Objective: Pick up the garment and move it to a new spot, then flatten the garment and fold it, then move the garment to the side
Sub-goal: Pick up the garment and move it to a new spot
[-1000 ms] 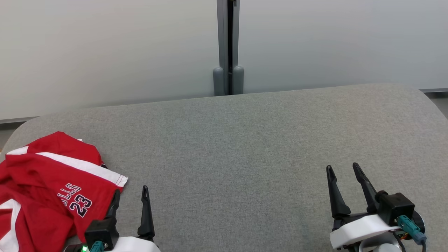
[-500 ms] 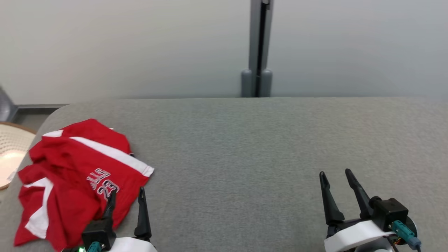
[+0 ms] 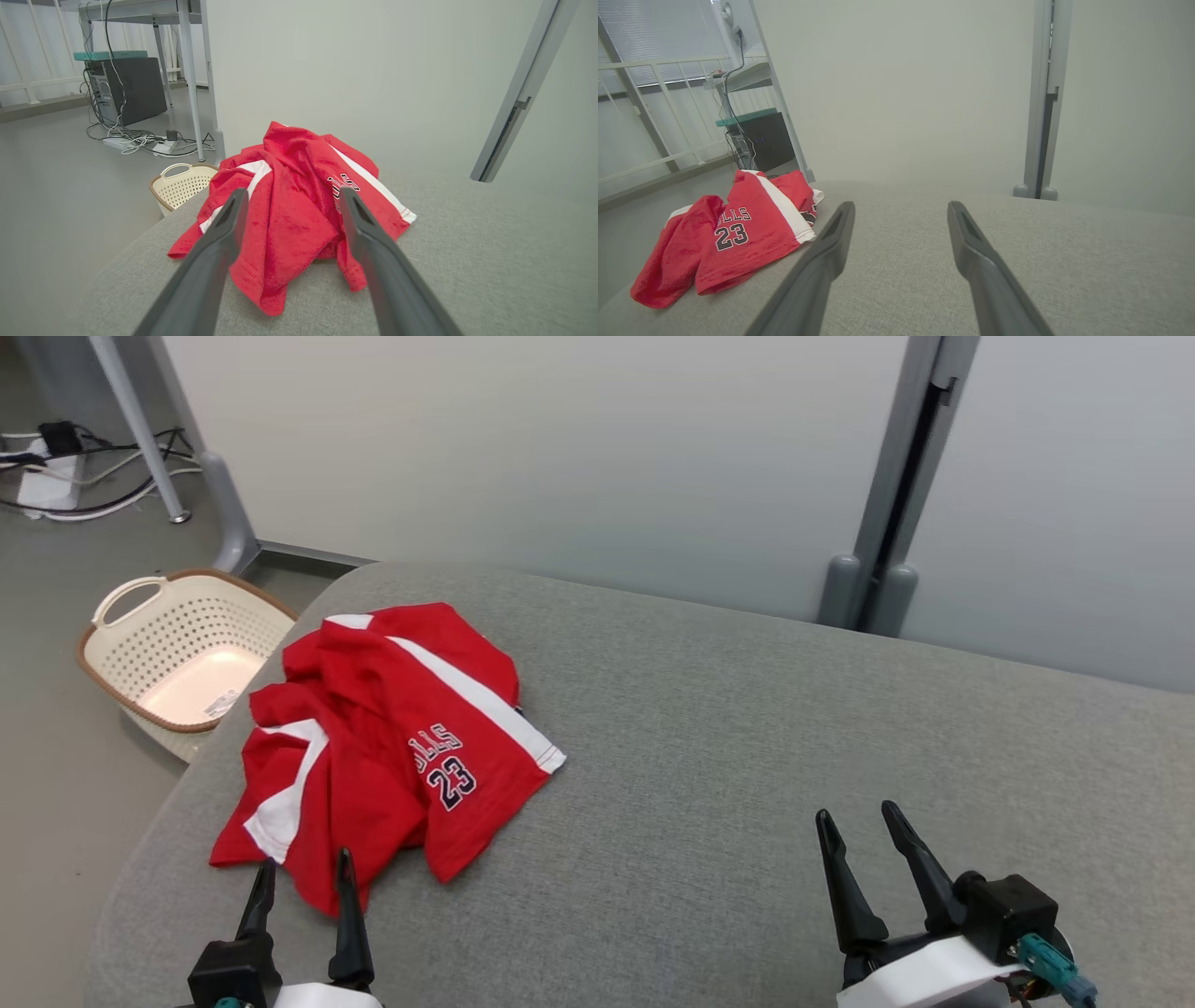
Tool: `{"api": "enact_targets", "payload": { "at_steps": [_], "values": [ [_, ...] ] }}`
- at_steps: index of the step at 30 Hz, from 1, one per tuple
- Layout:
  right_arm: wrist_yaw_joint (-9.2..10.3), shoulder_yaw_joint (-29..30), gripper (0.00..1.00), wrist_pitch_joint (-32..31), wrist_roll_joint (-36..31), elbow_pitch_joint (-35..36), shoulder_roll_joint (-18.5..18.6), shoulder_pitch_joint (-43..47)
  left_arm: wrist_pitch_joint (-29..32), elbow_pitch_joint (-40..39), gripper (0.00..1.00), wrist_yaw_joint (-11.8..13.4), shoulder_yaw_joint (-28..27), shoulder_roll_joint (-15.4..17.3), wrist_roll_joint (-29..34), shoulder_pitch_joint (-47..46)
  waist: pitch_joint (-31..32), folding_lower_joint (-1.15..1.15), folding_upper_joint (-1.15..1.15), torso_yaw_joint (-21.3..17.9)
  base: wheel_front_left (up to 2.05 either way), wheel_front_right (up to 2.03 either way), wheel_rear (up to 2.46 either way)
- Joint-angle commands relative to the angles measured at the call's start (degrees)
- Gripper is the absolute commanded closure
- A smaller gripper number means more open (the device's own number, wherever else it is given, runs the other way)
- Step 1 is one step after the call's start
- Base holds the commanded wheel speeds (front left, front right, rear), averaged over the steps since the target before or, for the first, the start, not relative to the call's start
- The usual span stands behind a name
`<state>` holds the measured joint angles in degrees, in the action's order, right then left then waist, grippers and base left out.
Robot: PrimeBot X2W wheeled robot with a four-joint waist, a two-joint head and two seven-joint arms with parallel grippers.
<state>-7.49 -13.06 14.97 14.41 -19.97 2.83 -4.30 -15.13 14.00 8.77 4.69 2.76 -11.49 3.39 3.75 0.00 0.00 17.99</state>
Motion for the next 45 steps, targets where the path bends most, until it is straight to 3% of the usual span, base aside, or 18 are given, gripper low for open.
{"api": "enact_targets", "payload": {
  "at_steps": [1, 10, 21, 26, 31, 36, 45],
  "values": [
    [0.00, -0.6, 0.00, 0.3, 0.8, -0.1, 0.1, 0.6, 0.0, -0.2, 0.00, -0.4, -0.5, 0.2, 0.6, 0.6, 0.5, 0.00, 0.00, 3.8, 0.00, 0.00, 0.00],
    [0.00, -2.9, 0.00, 0.3, 2.5, 0.0, 0.1, 0.3, 0.0, -0.4, 0.00, -1.0, -1.5, 0.2, 1.6, 0.9, 0.8, 0.00, 0.00, 8.3, 0.00, 0.00, 0.00],
    [0.00, -3.2, 0.00, 0.3, 2.6, -0.7, 0.1, -0.2, 0.0, -1.2, 0.00, -0.5, -2.5, 0.2, 1.2, 1.4, 0.9, 0.00, 0.00, 8.0, 0.00, 0.00, 0.00],
    [0.00, -2.0, 0.00, 0.3, 1.7, -0.1, 0.1, -0.8, 0.0, -1.6, 0.00, -1.4, -3.8, 0.2, 1.0, 0.1, -1.1, 0.00, 0.00, 5.9, 0.00, 0.00, 0.00],
    [0.00, 2.7, 0.00, 0.3, -0.4, 0.4, 0.1, -3.0, 0.0, -0.5, 0.00, -3.3, -5.1, 0.3, -1.8, -2.9, -5.2, 0.00, 0.00, 2.6, 0.00, 0.00, 0.00],
    [0.00, 6.6, 0.00, 0.3, -3.7, 1.5, 0.1, -4.7, 0.2, 0.4, 0.00, -5.5, -5.3, 2.9, -1.4, -8.2, -9.3, 0.00, 0.00, -0.7, 0.00, 0.00, 0.00],
    [0.00, 10.4, 0.00, -0.4, -8.5, 5.3, 0.6, -7.6, 15.1, 4.0, 0.00, -9.9, -5.3, 10.7, -3.2, -22.7, -17.2, 0.00, 0.00, -5.7, 0.00, 0.00, 0.00]
  ]
}}
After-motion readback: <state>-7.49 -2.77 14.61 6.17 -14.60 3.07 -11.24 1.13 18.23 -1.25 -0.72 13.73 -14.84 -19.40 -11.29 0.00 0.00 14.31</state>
